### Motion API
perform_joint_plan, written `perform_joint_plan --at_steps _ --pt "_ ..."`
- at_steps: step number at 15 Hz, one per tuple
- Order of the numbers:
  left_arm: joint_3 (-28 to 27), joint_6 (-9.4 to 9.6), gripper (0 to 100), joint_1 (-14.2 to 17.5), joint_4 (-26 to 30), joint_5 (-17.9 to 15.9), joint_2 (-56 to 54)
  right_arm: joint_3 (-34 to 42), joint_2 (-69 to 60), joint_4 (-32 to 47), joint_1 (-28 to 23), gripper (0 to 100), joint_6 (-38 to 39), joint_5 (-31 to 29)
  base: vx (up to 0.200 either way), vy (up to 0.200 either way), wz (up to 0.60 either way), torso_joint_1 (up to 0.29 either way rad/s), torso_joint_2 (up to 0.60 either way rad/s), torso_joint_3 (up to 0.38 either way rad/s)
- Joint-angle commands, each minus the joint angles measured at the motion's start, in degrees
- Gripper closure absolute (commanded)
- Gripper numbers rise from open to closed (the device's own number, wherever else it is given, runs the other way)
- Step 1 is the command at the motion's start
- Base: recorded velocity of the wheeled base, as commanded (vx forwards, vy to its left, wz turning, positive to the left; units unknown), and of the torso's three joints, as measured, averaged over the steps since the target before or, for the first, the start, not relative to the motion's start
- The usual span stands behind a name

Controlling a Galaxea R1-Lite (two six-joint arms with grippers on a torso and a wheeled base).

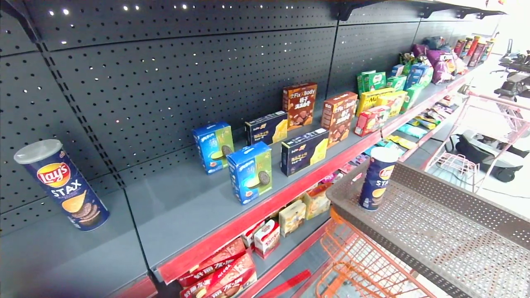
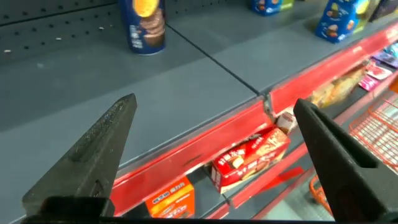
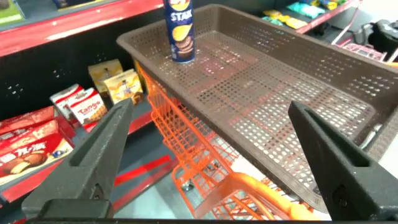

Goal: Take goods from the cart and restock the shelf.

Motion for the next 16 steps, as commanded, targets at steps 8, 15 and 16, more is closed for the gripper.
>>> perform_joint_plan --at_steps 8,15,16 --pt "0.0 -0.02 0 0.0 0.0 0.0 0.0 0.0 -0.3 -0.1 -0.2 0 0.0 0.0 0.000 0.000 -0.07 0.001 0.00 0.000" --pt "0.0 -0.02 0 0.0 0.0 0.0 0.0 -5.7 3.2 0.4 0.0 0 -1.3 3.9 0.000 0.000 0.00 0.000 0.00 0.000" --pt "0.0 -0.02 0 0.0 0.0 0.0 0.1 -9.1 12.6 0.1 -0.9 0 -1.5 1.5 0.000 0.000 0.00 0.000 0.00 0.000"
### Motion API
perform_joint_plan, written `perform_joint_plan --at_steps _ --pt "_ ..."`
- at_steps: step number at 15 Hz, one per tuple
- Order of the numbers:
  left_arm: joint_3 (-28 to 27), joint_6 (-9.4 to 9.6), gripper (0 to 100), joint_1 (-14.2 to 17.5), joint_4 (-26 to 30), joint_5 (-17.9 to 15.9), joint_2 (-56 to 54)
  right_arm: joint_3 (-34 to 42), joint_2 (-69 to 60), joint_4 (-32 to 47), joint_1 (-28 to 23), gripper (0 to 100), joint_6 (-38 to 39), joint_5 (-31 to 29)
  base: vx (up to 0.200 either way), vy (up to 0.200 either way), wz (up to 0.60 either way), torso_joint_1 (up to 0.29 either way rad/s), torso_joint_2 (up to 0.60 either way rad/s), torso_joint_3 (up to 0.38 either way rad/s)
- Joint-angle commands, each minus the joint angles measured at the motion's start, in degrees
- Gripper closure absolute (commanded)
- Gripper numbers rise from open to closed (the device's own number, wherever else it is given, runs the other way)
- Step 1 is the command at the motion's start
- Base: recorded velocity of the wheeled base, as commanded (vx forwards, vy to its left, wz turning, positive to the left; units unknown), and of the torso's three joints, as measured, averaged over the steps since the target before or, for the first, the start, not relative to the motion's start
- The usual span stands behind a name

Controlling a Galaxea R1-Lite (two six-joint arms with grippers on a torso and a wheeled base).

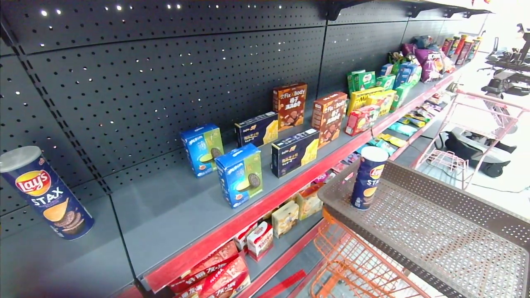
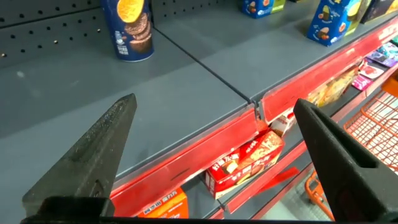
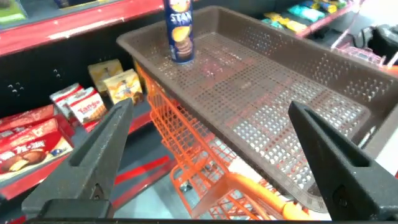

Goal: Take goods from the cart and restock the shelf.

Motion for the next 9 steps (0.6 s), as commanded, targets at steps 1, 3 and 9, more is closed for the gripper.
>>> perform_joint_plan --at_steps 1,3,9 --pt "0.0 -0.04 0 0.0 0.0 0.0 0.0 -9.8 14.9 -0.2 -1.0 0 -0.4 -2.7 0.000 0.000 0.00 0.000 0.00 0.000" --pt "0.0 -0.04 0 0.0 0.0 0.0 0.0 -13.6 19.8 0.0 -1.7 0 -0.5 -8.7 0.000 0.000 0.00 0.000 0.00 0.000" --pt "0.0 -0.04 0 0.0 0.0 0.0 0.1 -15.5 23.8 0.2 -1.0 0 -0.3 -7.2 0.000 0.000 0.00 0.000 0.00 0.000"
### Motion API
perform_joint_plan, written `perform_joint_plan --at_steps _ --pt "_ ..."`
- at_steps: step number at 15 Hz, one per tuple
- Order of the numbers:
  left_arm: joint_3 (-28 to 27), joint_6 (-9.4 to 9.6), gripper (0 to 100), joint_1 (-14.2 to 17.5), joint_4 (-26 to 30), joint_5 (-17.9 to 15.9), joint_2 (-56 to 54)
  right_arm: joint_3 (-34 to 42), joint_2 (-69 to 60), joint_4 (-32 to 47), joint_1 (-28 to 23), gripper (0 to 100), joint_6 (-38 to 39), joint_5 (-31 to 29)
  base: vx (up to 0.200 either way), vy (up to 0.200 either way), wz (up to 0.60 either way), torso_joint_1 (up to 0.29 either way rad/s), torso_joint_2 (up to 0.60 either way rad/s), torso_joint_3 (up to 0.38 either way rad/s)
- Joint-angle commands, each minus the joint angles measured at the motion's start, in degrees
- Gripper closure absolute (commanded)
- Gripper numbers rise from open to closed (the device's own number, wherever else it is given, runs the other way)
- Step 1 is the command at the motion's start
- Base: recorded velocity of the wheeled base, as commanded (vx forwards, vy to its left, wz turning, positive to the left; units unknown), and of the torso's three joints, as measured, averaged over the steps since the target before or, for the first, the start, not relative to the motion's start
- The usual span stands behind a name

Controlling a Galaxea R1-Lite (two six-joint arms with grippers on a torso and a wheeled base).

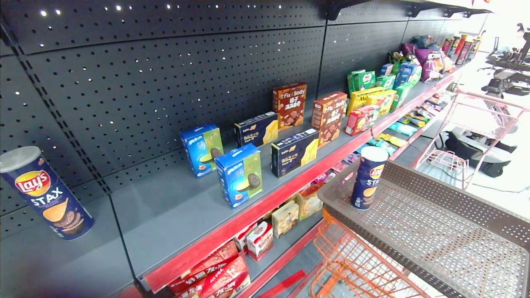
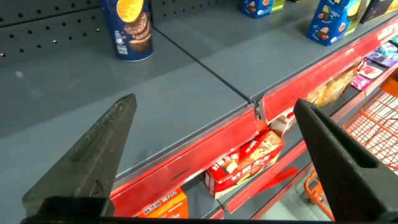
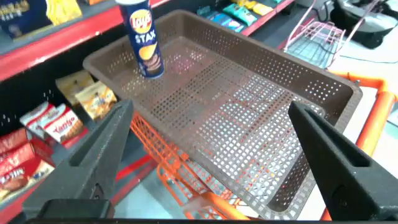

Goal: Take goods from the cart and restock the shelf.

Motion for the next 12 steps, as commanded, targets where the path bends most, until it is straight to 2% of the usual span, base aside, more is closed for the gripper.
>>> perform_joint_plan --at_steps 1,3,6,10,12 --pt "0.0 -0.02 0 0.0 0.0 0.0 0.0 -0.4 1.1 0.3 0.3 0 -0.9 -0.2 0.000 0.000 0.00 0.000 0.00 0.000" --pt "0.0 -0.02 0 0.0 0.0 0.0 0.0 -3.5 1.8 5.9 0.8 0 -1.1 0.2 0.000 0.000 0.00 0.000 0.00 0.000" --pt "0.0 -0.02 0 0.0 0.0 0.0 0.1 -4.3 4.7 6.9 4.8 0 -0.7 -1.2 0.000 0.000 0.00 0.000 0.00 0.000" --pt "0.0 -0.02 0 0.0 0.0 0.0 0.0 -6.3 12.8 7.2 2.5 0 -0.3 -3.9 0.000 0.000 0.00 0.000 0.00 0.000" --pt "0.0 -0.02 0 0.0 0.0 0.0 0.1 -10.7 22.9 5.9 2.5 0 -0.8 -5.6 0.000 0.000 0.00 0.000 0.00 0.000"
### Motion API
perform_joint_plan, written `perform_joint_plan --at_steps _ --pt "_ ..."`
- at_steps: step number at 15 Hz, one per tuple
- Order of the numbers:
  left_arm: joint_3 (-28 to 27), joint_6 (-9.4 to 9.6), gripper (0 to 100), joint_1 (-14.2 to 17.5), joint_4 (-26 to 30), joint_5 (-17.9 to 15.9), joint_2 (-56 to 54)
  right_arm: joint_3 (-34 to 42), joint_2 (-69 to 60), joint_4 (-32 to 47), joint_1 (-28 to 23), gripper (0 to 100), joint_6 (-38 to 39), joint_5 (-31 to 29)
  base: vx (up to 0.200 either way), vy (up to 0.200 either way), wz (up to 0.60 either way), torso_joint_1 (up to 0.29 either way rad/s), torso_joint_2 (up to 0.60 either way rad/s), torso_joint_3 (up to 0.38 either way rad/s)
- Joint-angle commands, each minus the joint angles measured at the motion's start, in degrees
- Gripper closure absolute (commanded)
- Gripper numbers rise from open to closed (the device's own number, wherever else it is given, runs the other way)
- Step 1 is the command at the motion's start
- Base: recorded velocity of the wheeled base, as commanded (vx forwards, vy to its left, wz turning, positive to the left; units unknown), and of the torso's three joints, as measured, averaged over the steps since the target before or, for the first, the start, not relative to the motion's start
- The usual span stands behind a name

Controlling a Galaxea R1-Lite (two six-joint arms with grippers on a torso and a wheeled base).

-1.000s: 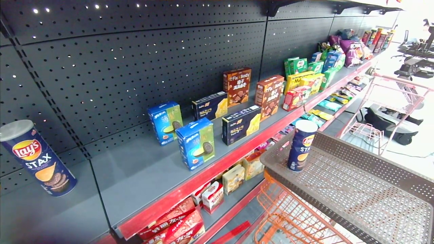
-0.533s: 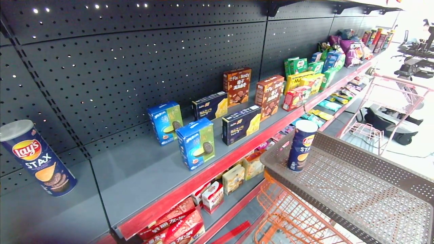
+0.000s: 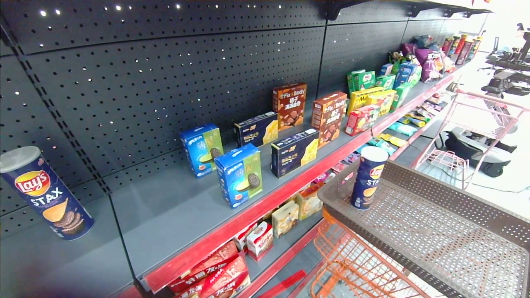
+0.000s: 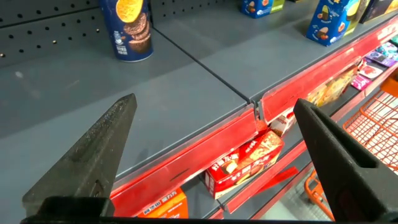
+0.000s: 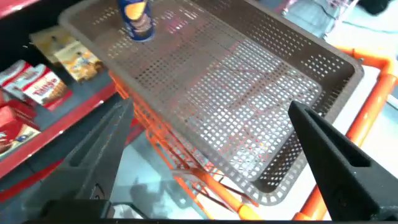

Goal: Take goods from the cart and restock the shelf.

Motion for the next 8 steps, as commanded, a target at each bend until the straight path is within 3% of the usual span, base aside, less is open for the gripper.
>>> perform_joint_plan --at_steps 1,4,5,6,7,8 --pt "0.0 -0.02 0 0.0 0.0 0.0 0.1 -6.5 14.7 -2.5 -0.1 0 -1.1 -1.6 0.000 0.000 0.00 0.000 0.00 0.000" --pt "0.0 -0.02 0 0.0 0.0 0.0 0.0 -6.6 14.2 -3.2 0.9 0 -10.6 -14.1 0.000 0.000 0.00 0.000 0.00 0.000" --pt "0.0 -0.02 0 0.0 0.0 0.0 0.0 -5.9 12.4 -3.0 1.5 0 -12.3 -14.1 0.000 0.000 0.00 0.000 0.00 0.000" --pt "0.0 -0.02 0 0.0 0.0 0.0 0.0 -5.7 11.9 -2.8 3.0 0 -12.0 -14.2 0.000 0.000 -0.60 0.012 0.01 -0.002" --pt "0.0 -0.02 0 0.0 0.0 0.0 0.1 -5.7 11.7 -2.5 3.3 0 -11.1 -14.0 0.000 0.000 -0.60 0.002 0.00 0.002" --pt "0.0 -0.02 0 0.0 0.0 0.0 0.0 -5.7 11.7 -2.5 4.5 0 -8.3 -13.7 0.000 0.000 0.00 0.000 0.00 0.000"
